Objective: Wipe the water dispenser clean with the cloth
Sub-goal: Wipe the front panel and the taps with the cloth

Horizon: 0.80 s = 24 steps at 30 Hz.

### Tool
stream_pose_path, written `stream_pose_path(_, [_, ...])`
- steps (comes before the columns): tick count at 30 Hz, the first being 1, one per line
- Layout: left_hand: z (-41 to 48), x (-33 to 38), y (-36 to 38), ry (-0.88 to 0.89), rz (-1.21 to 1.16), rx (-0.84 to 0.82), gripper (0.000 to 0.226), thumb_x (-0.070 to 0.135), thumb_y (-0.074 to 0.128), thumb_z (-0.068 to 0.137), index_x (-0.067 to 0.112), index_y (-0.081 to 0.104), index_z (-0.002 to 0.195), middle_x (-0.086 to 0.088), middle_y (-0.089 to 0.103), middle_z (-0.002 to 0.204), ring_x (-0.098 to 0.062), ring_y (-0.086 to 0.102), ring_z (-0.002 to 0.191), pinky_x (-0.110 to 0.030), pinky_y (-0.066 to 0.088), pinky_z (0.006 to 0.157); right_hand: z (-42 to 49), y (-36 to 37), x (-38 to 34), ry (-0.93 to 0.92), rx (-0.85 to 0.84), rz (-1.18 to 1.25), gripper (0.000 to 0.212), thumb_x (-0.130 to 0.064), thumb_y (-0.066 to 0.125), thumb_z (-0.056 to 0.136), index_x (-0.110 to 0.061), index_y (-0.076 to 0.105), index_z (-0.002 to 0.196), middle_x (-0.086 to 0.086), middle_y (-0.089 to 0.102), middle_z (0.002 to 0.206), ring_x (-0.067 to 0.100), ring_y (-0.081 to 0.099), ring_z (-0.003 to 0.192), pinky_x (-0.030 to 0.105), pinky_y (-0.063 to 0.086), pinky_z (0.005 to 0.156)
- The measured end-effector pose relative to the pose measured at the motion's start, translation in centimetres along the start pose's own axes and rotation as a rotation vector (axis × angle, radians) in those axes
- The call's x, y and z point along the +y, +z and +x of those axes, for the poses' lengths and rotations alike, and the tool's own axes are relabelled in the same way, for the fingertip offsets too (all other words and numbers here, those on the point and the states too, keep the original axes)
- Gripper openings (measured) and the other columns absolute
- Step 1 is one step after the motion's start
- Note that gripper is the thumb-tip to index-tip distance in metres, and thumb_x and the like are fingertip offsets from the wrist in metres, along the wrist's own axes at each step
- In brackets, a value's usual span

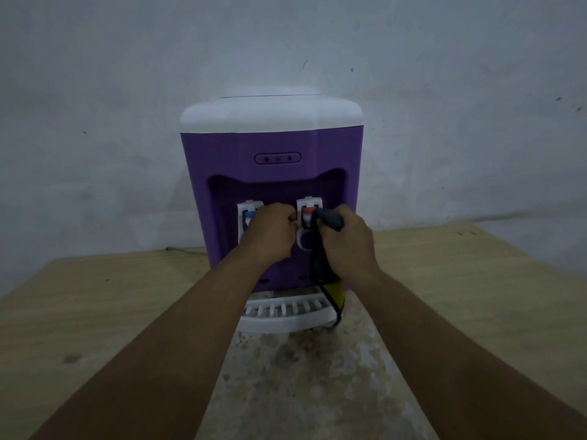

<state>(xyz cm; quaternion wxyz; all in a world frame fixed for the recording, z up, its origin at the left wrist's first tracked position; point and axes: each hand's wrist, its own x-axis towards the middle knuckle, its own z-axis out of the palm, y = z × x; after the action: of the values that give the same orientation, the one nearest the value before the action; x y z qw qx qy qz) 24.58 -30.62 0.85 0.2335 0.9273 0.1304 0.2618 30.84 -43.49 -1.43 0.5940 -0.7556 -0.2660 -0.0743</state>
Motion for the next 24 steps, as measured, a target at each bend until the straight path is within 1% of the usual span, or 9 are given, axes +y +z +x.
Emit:
stream_pose_path(3, [0.1,-0.1,0.0,0.000,0.008,0.000,0.020,0.003,0.049,0.096,-0.003,0.064,0.083,-0.015,0.065,0.076,-0.017,0.056,0.057,-0.040,0.053,0.063,-0.2,0.6,0.3,0.047,0.003,0.076,0.019,-0.021,0.059,0.094,-0.014,0.050,0.078,0.002,0.054,0.072,0.016,0.052,0.065,0.021,0.036,0.050])
stream_pose_path(6, [0.0,0.1,0.0,-0.003,0.012,0.000,0.023,0.002,0.047,0.096,-0.003,0.064,0.082,-0.015,0.065,0.075,-0.015,0.054,0.055,-0.040,0.052,0.062,0.2,0.6,0.0,0.079,-0.012,0.087,0.018,-0.024,0.061,0.092,-0.010,0.055,0.083,0.007,0.059,0.076,0.023,0.058,0.071,0.028,0.040,0.055])
stream_pose_path(10, [-0.1,0.2,0.0,0.016,0.016,-0.006,0.027,0.001,0.045,0.097,0.004,0.059,0.074,-0.010,0.060,0.068,-0.015,0.053,0.055,-0.038,0.050,0.062,0.3,0.5,-0.8,0.048,-0.025,0.024,0.019,-0.025,0.067,0.086,-0.011,0.056,0.081,0.004,0.062,0.077,0.019,0.061,0.074,0.029,0.045,0.055])
stream_pose_path(13, [-0.1,0.0,0.1,0.033,0.018,0.010,0.033,0.001,0.045,0.096,0.011,0.051,0.066,-0.001,0.053,0.061,-0.013,0.051,0.054,-0.035,0.047,0.058,0.7,0.6,-1.2,0.253,-0.047,0.282,0.013,-0.019,0.072,0.082,-0.010,0.063,0.084,0.012,0.068,0.086,0.027,0.066,0.084,0.043,0.058,0.074])
stream_pose_path(16, [-0.1,-0.2,0.2,0.026,0.013,0.018,0.028,0.000,0.046,0.095,0.007,0.054,0.069,-0.003,0.056,0.064,-0.012,0.050,0.054,-0.034,0.046,0.057,0.8,0.1,-1.3,0.466,-0.098,0.554,0.013,-0.009,0.070,0.085,-0.011,0.071,0.098,0.012,0.072,0.096,0.028,0.068,0.092,0.042,0.059,0.082])
stream_pose_path(19, [0.0,-0.2,0.2,0.014,0.008,0.005,0.023,0.000,0.046,0.095,-0.001,0.060,0.076,-0.008,0.060,0.069,-0.011,0.050,0.054,-0.033,0.047,0.057,0.9,0.0,-1.0,0.460,-0.090,0.558,0.014,-0.011,0.066,0.087,-0.013,0.071,0.101,0.011,0.071,0.097,0.027,0.067,0.092,0.044,0.057,0.086])
stream_pose_path(21, [0.1,-0.1,0.2,0.003,0.004,0.000,0.022,0.000,0.046,0.095,-0.003,0.062,0.079,-0.011,0.062,0.072,-0.011,0.050,0.053,-0.033,0.048,0.056,0.8,0.0,-0.7,0.316,-0.063,0.356,0.007,-0.016,0.066,0.088,-0.015,0.066,0.094,0.009,0.068,0.092,0.024,0.066,0.086,0.043,0.058,0.079])
stream_pose_path(22, [0.1,-0.1,0.2,0.003,0.006,0.003,0.023,0.000,0.046,0.095,-0.002,0.062,0.079,-0.010,0.062,0.071,-0.011,0.051,0.053,-0.033,0.048,0.057,0.7,0.0,-0.7,0.229,-0.055,0.236,0.003,-0.017,0.065,0.088,-0.016,0.062,0.089,0.006,0.066,0.086,0.021,0.064,0.080,0.035,0.058,0.069])
stream_pose_path(24, [0.1,-0.1,0.2,0.001,0.009,0.005,0.024,0.000,0.045,0.095,-0.001,0.061,0.078,-0.008,0.060,0.069,-0.011,0.050,0.053,-0.034,0.048,0.058,0.4,0.0,-0.7,0.089,-0.045,0.068,0.008,-0.015,0.063,0.088,-0.014,0.057,0.086,0.000,0.060,0.078,0.012,0.057,0.067,0.016,0.044,0.048])
